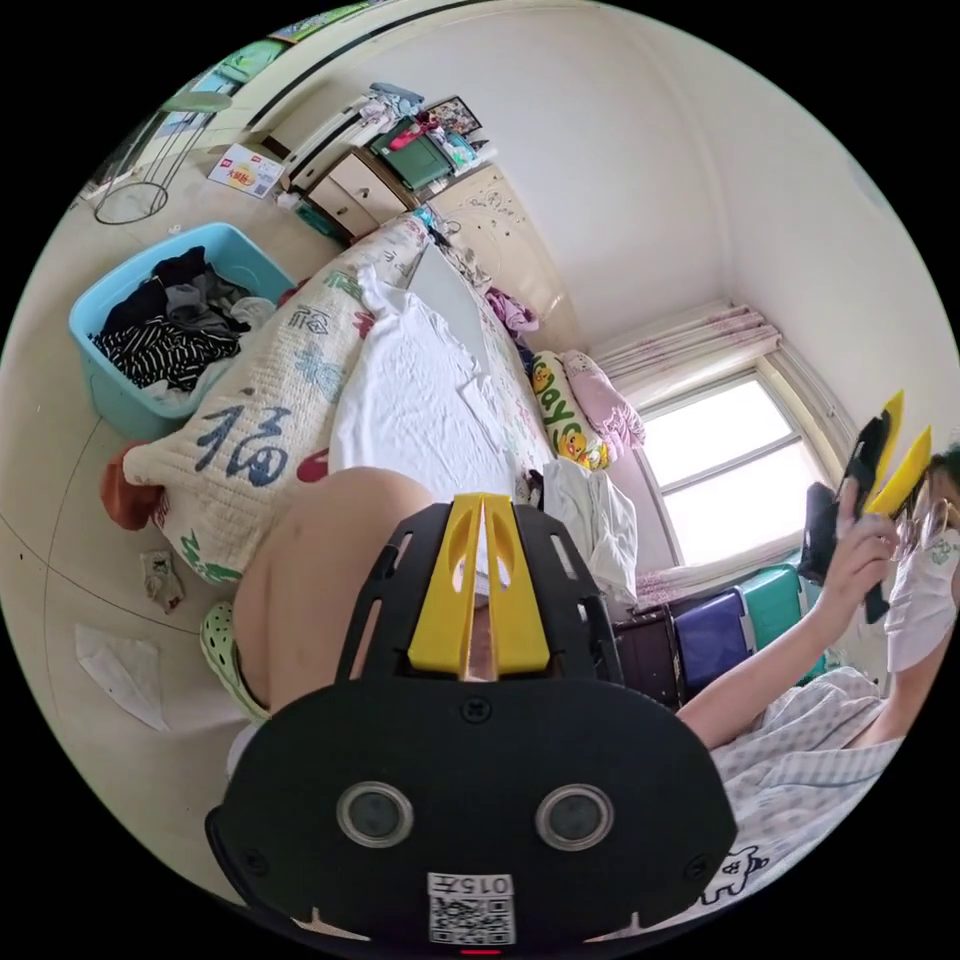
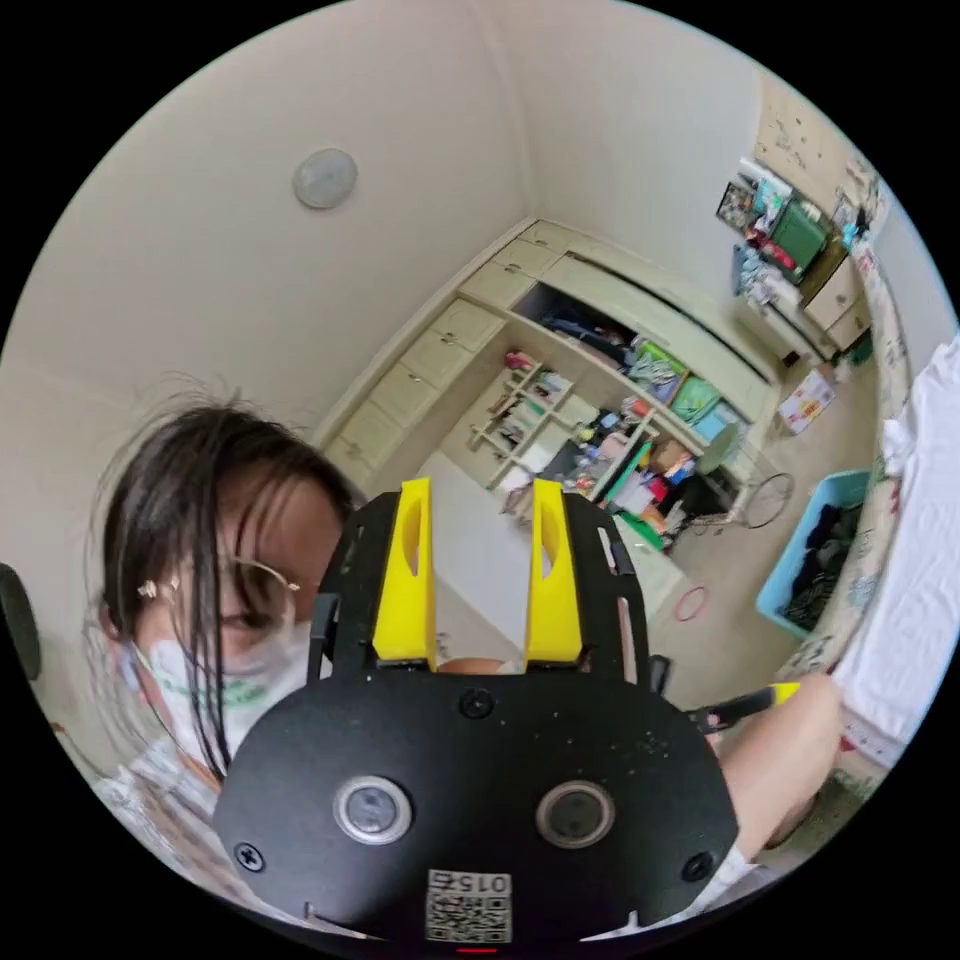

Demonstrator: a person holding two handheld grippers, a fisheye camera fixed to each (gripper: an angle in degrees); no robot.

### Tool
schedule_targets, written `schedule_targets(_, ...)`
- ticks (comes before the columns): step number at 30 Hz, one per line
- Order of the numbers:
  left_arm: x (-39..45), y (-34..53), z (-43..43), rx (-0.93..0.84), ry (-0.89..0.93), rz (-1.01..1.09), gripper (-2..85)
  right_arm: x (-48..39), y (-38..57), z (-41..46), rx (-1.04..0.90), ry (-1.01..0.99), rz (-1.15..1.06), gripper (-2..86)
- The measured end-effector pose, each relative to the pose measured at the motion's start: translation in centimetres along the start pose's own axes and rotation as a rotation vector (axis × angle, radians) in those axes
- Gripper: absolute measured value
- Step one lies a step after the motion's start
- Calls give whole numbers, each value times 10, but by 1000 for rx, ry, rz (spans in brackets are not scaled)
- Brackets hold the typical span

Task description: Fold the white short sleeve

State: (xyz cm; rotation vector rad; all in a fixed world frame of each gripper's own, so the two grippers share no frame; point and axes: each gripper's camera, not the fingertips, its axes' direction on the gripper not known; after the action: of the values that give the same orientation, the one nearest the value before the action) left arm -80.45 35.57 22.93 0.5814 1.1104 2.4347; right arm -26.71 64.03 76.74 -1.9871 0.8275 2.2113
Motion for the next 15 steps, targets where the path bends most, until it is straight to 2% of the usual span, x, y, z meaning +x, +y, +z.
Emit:
schedule_targets(5, -36, -25, 21, 93, -34, -44, -9, 100, -6, 5, -2, 555, -84, 95)
schedule_targets(8, -52, -40, 47, 103, -13, -51, -9, 151, -5, 10, -25, 789, -76, 75)
schedule_targets(15, -61, -40, 97, 124, 64, -52, -4, 225, 17, 37, -196, 1028, -268, 5)
